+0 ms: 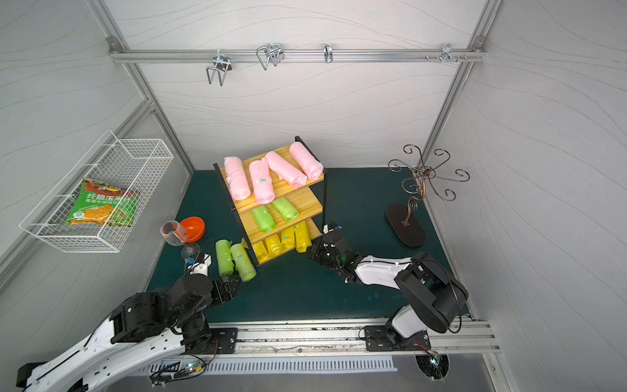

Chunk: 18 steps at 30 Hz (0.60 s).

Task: Sort the rolls of trash bags by color and place them on the shelf
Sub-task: Place the roll of trash bags on the shelf.

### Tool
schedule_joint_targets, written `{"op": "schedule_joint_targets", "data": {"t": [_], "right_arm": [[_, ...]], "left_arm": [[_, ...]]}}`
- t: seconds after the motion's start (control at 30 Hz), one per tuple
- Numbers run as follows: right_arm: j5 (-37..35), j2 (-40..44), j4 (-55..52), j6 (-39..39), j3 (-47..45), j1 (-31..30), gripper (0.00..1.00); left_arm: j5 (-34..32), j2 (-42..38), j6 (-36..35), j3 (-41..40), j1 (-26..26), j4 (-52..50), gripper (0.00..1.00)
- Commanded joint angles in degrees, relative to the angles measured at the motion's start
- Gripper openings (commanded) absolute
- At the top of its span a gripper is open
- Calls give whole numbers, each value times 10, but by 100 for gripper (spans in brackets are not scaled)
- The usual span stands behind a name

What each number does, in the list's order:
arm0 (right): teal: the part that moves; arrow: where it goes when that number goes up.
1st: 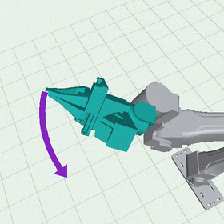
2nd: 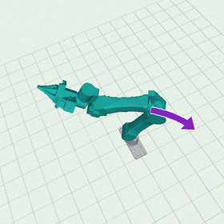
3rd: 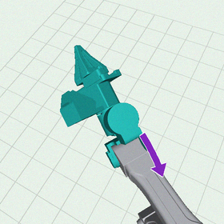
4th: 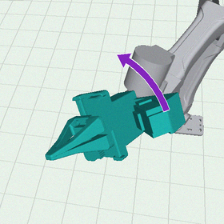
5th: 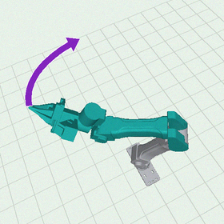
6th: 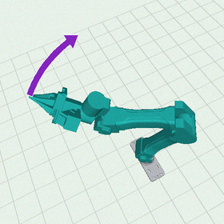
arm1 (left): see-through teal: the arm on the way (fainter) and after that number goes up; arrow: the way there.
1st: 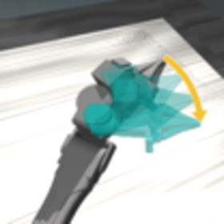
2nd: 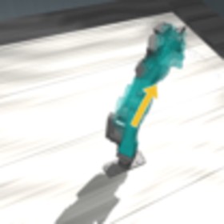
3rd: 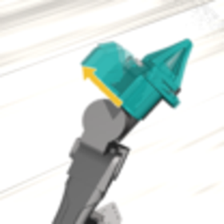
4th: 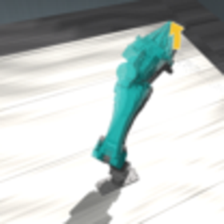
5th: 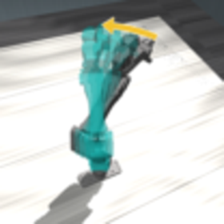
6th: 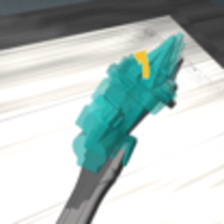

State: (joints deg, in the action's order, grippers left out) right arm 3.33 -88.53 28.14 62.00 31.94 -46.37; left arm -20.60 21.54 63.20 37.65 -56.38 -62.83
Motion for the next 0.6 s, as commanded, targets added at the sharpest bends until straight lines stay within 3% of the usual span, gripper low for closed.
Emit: {"op": "schedule_joint_targets", "data": {"t": [0.0, 0.57], "right_arm": [[-13, -34, 43, 26, 17, 2, 0], [34, -122, 49, -18, 80, 55, 0]], "left_arm": [[-8, -12, 3, -2, 2, 0, 94], [-9, -22, 5, -6, 2, -7, 94]]}}
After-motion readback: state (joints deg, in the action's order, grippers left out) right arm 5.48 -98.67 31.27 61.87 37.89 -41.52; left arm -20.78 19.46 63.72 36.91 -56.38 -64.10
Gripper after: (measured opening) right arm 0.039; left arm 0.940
